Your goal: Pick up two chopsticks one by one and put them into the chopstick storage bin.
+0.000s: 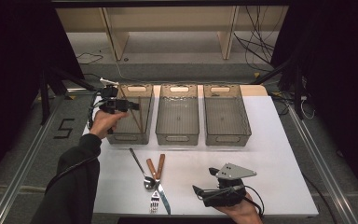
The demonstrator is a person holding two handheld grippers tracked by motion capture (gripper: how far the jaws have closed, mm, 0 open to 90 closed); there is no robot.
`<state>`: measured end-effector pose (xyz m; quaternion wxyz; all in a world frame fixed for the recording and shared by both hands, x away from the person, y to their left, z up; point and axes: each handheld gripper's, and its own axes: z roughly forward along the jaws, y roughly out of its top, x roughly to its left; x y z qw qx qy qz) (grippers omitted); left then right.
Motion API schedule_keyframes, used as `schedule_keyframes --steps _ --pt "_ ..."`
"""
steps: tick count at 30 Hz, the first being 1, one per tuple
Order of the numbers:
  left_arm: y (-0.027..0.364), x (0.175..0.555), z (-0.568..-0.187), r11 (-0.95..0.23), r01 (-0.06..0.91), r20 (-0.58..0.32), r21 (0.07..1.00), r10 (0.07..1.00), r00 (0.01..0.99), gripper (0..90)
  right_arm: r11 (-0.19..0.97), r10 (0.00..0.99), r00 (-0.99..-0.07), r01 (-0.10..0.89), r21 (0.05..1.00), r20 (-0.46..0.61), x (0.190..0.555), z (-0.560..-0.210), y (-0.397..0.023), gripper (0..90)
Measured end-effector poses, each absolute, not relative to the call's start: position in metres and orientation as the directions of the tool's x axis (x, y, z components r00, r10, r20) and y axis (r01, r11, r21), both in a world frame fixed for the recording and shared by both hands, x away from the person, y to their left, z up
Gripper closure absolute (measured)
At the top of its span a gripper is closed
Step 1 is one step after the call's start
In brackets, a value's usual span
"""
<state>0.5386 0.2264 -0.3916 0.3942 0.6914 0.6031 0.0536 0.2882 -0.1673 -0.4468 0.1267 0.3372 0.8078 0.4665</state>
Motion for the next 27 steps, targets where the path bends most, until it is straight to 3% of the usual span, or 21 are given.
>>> schedule_keyframes --steps 5,15,27 --pt "0.227 0.537 -0.389 0.043 0.783 -0.391 0.62 0.882 0.261 20.1 0.342 0.661 -0.742 0.426 0.838 0.108 0.288 -0.447 -0.167 18.3" --pt "0.23 0.518 -0.378 0.049 0.753 -0.423 0.656 0.851 0.312 17.6 0.341 0.663 -0.741 0.427 0.838 0.108 0.288 -0.447 -0.166 18.3" --pt "0.237 0.466 -0.376 0.059 0.692 -0.431 0.72 0.819 0.379 17.7 0.352 0.661 -0.743 0.429 0.832 0.104 0.287 -0.447 -0.158 18.6"
